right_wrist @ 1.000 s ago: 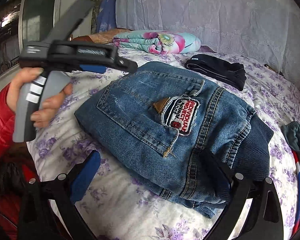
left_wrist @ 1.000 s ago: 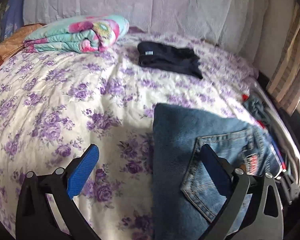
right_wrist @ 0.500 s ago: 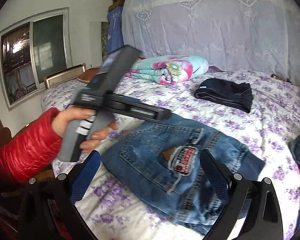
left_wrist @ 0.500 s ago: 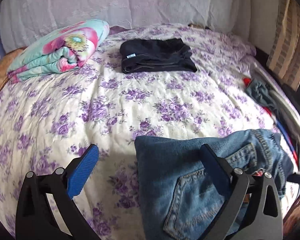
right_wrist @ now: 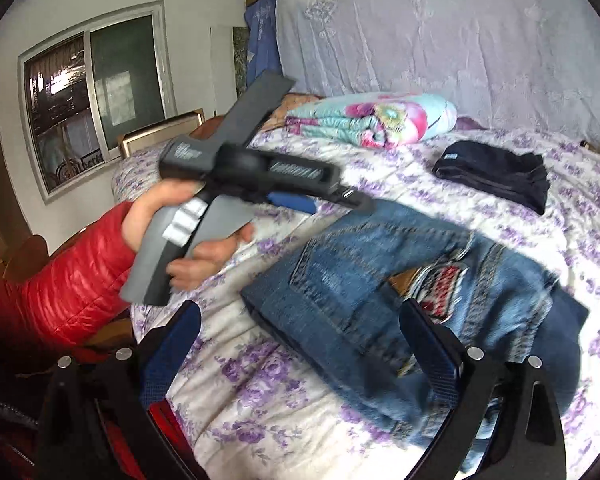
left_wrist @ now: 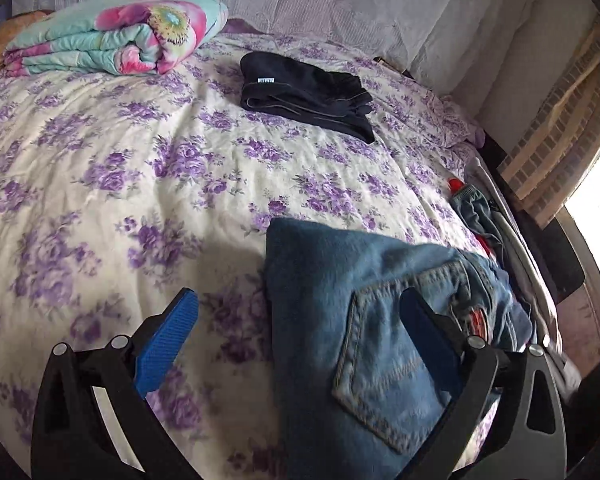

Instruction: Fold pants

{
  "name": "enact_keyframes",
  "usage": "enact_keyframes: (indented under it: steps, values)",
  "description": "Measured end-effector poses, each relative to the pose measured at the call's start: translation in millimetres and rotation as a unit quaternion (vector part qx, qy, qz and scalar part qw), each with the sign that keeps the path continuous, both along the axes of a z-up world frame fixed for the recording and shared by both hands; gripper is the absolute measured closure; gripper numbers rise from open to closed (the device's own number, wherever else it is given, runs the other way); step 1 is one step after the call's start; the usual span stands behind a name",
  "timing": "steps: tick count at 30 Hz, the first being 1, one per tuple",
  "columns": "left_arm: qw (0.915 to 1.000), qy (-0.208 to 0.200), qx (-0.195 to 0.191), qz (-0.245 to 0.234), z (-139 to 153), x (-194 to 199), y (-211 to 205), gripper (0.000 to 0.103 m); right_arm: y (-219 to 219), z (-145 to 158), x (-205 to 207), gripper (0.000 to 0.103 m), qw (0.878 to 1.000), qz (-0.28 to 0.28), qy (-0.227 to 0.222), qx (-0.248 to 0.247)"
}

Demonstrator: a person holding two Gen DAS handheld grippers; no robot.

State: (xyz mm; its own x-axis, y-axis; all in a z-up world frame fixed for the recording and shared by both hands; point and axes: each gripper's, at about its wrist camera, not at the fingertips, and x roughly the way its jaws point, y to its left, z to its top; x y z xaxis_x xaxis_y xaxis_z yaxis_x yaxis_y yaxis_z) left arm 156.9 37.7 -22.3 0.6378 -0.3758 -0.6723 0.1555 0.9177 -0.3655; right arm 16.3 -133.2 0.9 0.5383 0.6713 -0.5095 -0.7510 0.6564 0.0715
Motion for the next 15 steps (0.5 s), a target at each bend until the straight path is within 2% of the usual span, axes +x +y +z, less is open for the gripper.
enact_keyframes:
  steps: [3, 5, 6, 7, 8, 10, 12, 15]
  values:
    - [0.9990, -0.024, 0.033, -0.020, 2.4, -31.6, -7.0, 0.005, -18.8, 7.7, 27.3, 0.003, 0.996, -0.086, -0.002, -0.002]
    - [0.9971, -0.030, 0.063, -0.031, -4.0, -42.0, -16.3, 0.005, -25.6, 6.2, 52.7, 0.003, 0.987, -0.160, 0.003, -0.017]
    - [0.9959, -0.023, 0.081, -0.033, -12.7, -41.5, -22.4, 0.004, -28.0, -2.3, 65.1, 0.003, 0.981, -0.191, 0.017, -0.035]
    - [0.9962, -0.018, 0.079, -0.032, -23.5, -39.6, -24.8, 0.004, -28.1, -16.2, 80.2, 0.003, 0.976, -0.206, 0.046, -0.056]
    - [0.9983, -0.011, 0.048, -0.032, -33.0, -36.7, -19.8, 0.004, -26.7, -29.2, 88.6, 0.003, 0.974, -0.208, 0.056, -0.075]
    - [0.9984, 0.028, -0.038, -0.031, -45.4, -27.3, -3.5, 0.004, -20.8, -33.3, 75.6, 0.003, 0.974, -0.205, 0.004, -0.093]
    - [0.9977, 0.034, -0.047, -0.036, -44.1, -27.6, -1.1, 0.004, -21.2, -25.2, 62.6, 0.003, 0.976, -0.194, -0.009, -0.101]
    - [0.9967, 0.040, -0.059, -0.038, -43.8, -31.6, 0.8, 0.005, -47.6, -10.7, 51.8, 0.003, 0.980, -0.188, -0.009, -0.068]
